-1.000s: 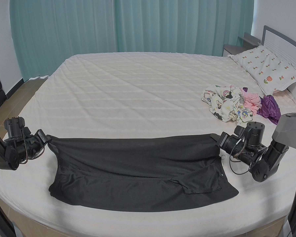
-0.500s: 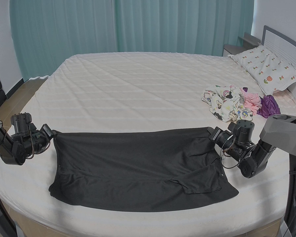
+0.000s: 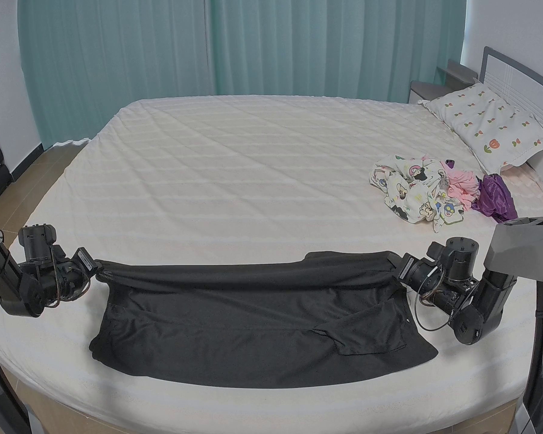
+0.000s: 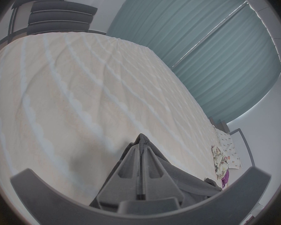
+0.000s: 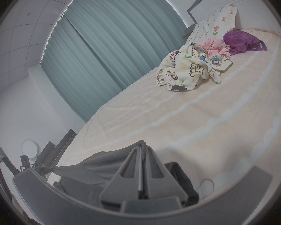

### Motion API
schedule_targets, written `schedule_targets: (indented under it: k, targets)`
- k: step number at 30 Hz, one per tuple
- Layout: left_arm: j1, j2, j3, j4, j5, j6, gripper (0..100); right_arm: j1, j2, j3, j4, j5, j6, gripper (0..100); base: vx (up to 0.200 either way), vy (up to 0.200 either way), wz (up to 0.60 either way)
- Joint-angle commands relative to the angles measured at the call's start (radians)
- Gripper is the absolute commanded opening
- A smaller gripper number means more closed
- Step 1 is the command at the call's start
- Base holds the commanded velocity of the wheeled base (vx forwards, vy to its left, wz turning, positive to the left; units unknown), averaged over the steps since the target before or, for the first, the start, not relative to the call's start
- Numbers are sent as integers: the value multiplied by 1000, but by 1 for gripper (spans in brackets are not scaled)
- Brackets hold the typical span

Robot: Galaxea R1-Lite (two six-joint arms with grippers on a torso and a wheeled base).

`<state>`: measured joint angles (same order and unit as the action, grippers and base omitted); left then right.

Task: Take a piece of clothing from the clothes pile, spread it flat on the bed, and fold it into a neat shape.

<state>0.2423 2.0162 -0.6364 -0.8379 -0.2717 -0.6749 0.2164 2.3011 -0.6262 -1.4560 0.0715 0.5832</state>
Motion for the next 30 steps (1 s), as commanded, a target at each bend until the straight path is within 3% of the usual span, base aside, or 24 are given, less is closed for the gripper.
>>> schedule_targets:
  k: [1, 7, 15, 30]
  targets:
    - [15, -31, 81, -44, -4, 6, 0, 0, -12, 91, -37, 27, -34, 0, 0, 0, 0]
    - [15, -16, 211, -153, -4, 87, 0, 6, 0, 195, -109, 36, -56, 0, 0, 0, 0]
    - [15, 33, 308, -293, -4, 90, 0, 5, -6, 264, -110, 37, -63, 0, 0, 0, 0]
    - [26, 33, 363, -303, -6, 94, 0, 3, -12, 310, -110, 57, -69, 0, 0, 0, 0]
